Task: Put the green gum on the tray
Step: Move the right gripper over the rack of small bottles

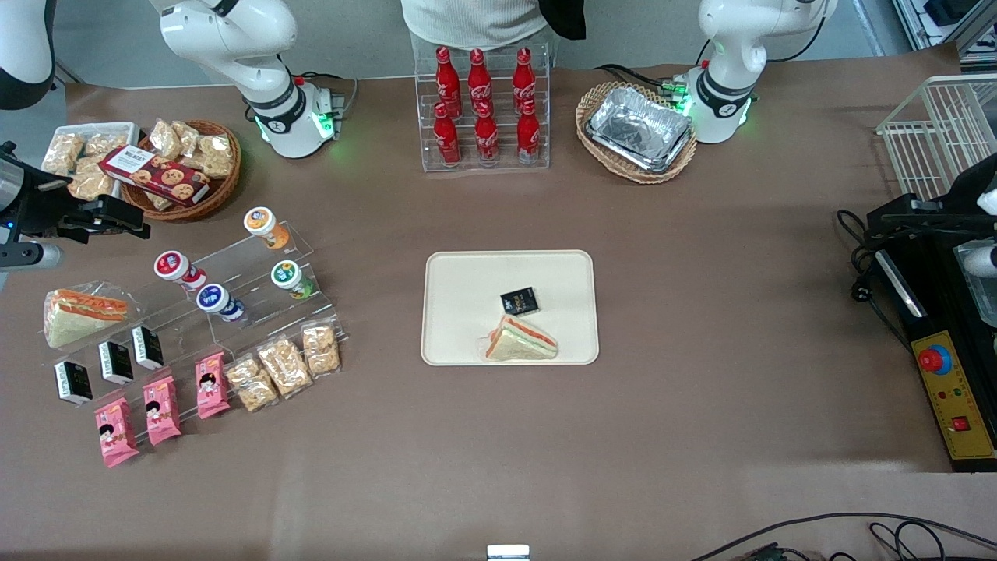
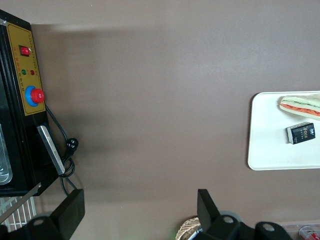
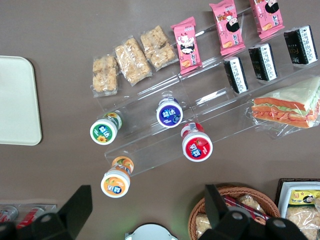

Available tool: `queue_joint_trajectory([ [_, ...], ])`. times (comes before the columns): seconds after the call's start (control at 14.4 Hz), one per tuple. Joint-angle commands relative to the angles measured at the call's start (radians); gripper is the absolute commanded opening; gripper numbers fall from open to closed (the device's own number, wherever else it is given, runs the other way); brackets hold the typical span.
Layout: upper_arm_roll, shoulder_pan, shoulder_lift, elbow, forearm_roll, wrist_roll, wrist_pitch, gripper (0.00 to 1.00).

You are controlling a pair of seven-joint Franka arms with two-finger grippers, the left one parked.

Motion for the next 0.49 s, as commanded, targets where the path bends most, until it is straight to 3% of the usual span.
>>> queue_joint_trajectory([
  [0.0, -0.005, -0.004, -0.026, 0.002, 0.012, -0.012, -0.019, 1.0],
  [0.42, -0.004, -0.004, -0.023, 0.005, 0.012, -0.015, -0.01, 1.0],
])
